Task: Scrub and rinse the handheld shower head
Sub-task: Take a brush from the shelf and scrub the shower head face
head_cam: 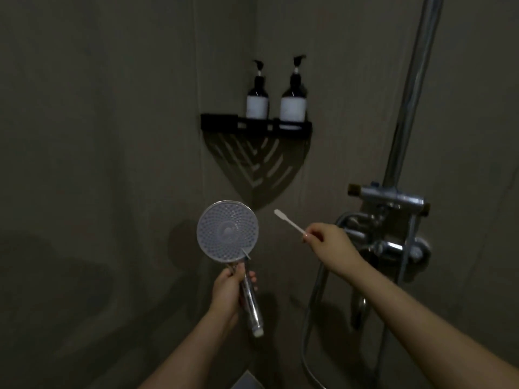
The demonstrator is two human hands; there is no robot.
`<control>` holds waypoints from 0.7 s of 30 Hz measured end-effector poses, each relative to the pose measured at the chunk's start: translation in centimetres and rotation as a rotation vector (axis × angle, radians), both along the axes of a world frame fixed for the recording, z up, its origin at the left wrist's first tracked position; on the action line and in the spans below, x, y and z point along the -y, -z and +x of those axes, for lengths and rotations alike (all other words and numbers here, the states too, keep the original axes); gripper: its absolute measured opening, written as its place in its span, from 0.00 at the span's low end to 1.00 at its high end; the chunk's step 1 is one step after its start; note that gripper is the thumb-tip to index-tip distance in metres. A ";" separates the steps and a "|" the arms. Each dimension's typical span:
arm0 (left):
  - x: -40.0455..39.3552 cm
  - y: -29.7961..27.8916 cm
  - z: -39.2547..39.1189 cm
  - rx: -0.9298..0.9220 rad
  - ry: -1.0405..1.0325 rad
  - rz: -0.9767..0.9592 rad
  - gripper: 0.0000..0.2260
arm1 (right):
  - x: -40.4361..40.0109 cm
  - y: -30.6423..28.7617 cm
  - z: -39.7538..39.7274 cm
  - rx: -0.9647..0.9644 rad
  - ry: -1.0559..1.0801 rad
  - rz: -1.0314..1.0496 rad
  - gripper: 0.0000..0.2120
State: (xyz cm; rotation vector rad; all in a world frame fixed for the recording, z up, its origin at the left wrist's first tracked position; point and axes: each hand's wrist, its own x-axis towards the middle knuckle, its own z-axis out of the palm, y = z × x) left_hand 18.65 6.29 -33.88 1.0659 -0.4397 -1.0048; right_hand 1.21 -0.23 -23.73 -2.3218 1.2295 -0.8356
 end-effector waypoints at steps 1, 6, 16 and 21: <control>-0.9 -2.5 0.4 0.009 0.007 0.006 0.06 | -0.7 -2.5 0.6 0.031 -0.035 0.029 0.11; -5.2 -14.2 2.1 0.206 0.030 0.087 0.06 | -4.3 -14.2 4.4 0.004 -0.125 0.039 0.11; -11.6 -27.8 3.0 0.471 0.012 0.126 0.09 | -10.7 -28.1 8.7 -0.232 -0.004 -0.167 0.18; -13.1 -30.2 3.5 0.569 -0.063 0.135 0.12 | -12.3 -29.7 8.7 -0.188 -0.018 -0.193 0.16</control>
